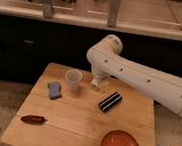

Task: Pick up the ceramic cup

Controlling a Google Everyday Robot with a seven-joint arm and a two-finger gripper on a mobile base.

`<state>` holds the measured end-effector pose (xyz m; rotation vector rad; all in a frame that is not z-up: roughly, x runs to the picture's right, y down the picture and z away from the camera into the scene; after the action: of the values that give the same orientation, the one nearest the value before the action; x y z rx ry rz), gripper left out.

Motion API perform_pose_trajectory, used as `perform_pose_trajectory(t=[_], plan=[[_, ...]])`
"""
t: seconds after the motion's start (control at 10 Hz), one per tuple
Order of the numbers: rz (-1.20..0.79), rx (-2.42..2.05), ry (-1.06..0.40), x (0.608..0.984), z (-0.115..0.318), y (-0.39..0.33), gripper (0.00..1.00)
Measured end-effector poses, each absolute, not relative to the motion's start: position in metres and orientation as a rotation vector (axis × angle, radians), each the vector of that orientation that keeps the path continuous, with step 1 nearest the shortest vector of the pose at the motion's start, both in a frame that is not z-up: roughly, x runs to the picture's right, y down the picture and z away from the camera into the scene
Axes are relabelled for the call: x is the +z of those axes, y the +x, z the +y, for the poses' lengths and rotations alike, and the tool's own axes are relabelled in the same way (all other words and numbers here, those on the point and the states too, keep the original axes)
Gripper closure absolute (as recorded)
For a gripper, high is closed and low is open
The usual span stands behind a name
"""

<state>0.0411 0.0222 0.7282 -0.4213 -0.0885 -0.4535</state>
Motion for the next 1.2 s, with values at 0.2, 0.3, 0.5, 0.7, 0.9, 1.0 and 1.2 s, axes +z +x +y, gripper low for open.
perform_pose_trajectory(t=[0.2,0.3,0.5,0.7,0.9,1.0,1.2], plan=[[-0.106,-0.478,-0.414,0.734,0.02,0.035,0.2],[-0.112,-0.484,-0.412,0.736,0.02,0.032,0.2],[-0.137,-0.509,-0.41,0.748,0.022,0.016,0.2],[-0.16,-0.528,-0.408,0.761,0.024,0.008,0.2],[-0.185,-0.55,-0.404,0.771,0.026,-0.004,0.2],[-0.191,-0.556,-0.405,0.777,0.026,-0.004,0.2],[-0.211,-0.572,-0.407,0.792,0.031,-0.012,0.2]])
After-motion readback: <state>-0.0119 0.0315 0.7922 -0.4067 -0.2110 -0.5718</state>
